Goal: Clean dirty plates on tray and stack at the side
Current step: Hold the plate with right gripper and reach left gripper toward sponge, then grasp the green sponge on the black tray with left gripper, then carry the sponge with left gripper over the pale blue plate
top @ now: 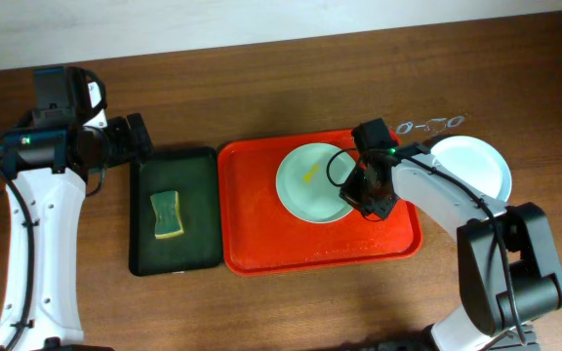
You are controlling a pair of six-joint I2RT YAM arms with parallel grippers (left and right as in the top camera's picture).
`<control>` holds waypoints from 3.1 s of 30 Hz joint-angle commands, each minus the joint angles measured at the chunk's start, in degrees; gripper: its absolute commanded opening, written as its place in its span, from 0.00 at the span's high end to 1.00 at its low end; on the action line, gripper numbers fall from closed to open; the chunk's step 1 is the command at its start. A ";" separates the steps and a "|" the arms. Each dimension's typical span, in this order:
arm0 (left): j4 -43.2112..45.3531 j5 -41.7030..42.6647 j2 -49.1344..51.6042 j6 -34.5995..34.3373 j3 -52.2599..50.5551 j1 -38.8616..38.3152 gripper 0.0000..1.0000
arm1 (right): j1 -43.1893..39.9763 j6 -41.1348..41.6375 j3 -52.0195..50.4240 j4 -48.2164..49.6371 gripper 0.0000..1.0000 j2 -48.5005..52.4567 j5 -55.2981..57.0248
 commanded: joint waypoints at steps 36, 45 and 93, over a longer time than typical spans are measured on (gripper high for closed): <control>9.60 -5.97 13.07 -1.86 -21.88 -7.43 0.39 | 0.09 -0.02 -0.74 -0.83 0.96 0.50 1.66; 11.61 -6.10 18.08 -2.95 -21.94 -7.43 0.50 | 0.09 -0.02 -0.74 -0.83 0.96 0.50 1.66; -1.75 -7.93 7.76 -7.41 -10.19 -11.32 1.00 | 5.25 -1.55 -0.74 -3.08 0.96 0.50 -1.73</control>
